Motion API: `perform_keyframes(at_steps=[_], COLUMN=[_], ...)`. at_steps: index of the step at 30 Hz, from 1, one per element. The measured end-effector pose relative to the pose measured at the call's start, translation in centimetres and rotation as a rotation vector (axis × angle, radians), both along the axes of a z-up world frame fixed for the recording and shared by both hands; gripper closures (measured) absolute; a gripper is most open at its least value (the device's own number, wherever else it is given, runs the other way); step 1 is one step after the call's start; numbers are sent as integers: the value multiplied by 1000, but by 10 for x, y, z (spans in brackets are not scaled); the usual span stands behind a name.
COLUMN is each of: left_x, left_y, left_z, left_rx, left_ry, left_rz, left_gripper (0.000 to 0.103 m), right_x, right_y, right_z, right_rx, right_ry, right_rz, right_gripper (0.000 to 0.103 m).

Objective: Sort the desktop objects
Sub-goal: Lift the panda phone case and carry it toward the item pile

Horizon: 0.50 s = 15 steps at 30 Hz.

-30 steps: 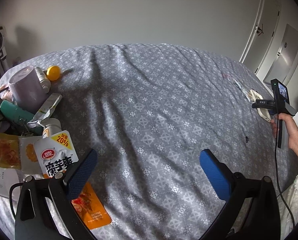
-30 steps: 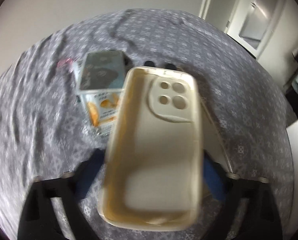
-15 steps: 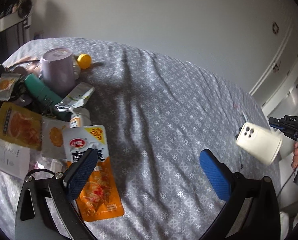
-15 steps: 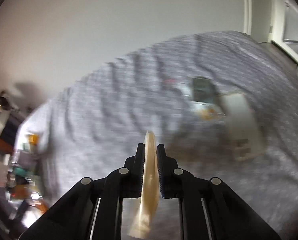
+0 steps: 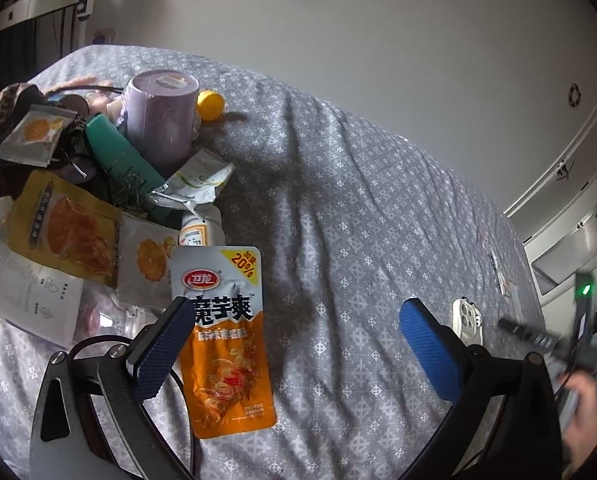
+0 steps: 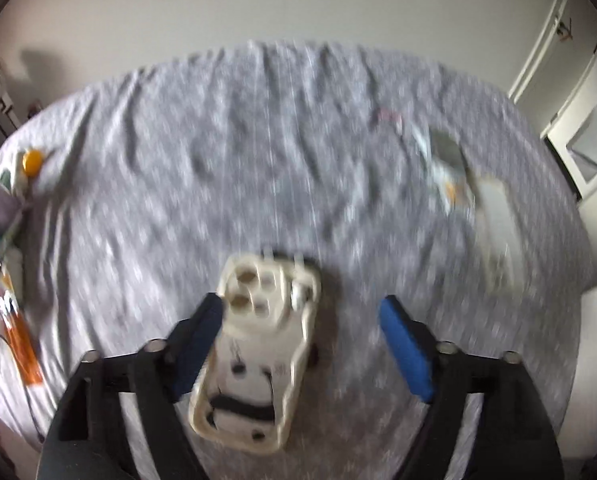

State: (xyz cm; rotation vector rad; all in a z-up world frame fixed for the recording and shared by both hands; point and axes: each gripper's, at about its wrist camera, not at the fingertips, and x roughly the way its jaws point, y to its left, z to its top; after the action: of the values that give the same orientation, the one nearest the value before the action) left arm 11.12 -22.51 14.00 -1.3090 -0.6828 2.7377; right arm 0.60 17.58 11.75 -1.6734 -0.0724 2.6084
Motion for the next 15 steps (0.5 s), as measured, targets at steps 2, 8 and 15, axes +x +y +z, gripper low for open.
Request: perform_keyframes(at_steps=[2,8,15], left_x=[-3,-5,-14], left_y=[3,11,14], left_z=[-2,-10,-15], left_rx=[5,-45,-53], left_ry=[-8,-39,-64], left_rz=[-7,-30,-29], left_gripper=[0,0,0], right_x=[7,5,4], right_y=[4,17,-5], right_z=[-23,-74,-76], right_rx=[0,-152,-130], right_ry=[-36,-78,-52], right_rz=[-23,-151,-107], right_gripper=[17,1,0])
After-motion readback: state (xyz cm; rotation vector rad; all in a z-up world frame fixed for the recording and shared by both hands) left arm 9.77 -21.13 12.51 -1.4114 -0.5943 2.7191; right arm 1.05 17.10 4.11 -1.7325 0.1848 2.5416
